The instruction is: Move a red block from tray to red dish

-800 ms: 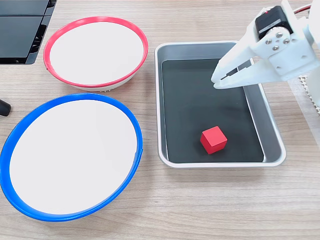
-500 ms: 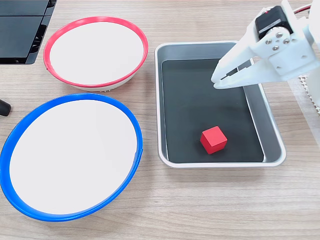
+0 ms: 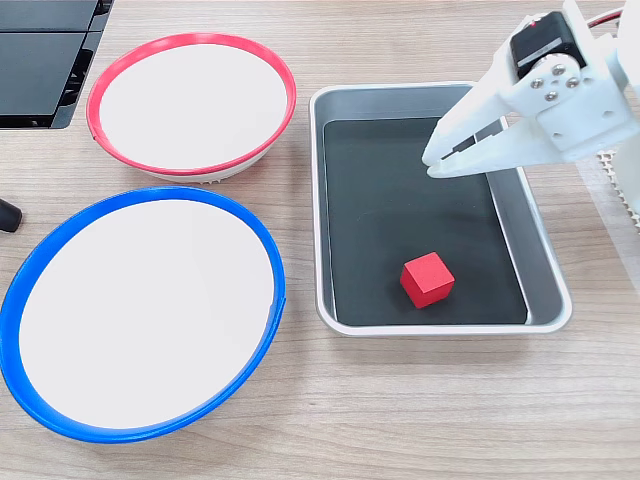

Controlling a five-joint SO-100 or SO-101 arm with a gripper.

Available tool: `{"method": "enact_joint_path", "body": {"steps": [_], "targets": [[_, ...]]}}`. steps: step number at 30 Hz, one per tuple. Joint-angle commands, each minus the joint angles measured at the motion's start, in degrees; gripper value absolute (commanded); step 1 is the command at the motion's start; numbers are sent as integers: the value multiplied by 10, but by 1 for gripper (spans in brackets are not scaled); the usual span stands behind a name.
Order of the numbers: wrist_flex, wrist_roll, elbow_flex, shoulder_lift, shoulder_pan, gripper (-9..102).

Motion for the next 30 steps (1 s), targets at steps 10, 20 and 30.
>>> {"method": "enact_joint_path", "body": {"steps": [10, 20, 30], "targets": [[1, 3, -2, 14, 3, 0], [-39, -92, 11, 14, 12, 0], [-20, -311, -181, -242, 11, 0]]}}
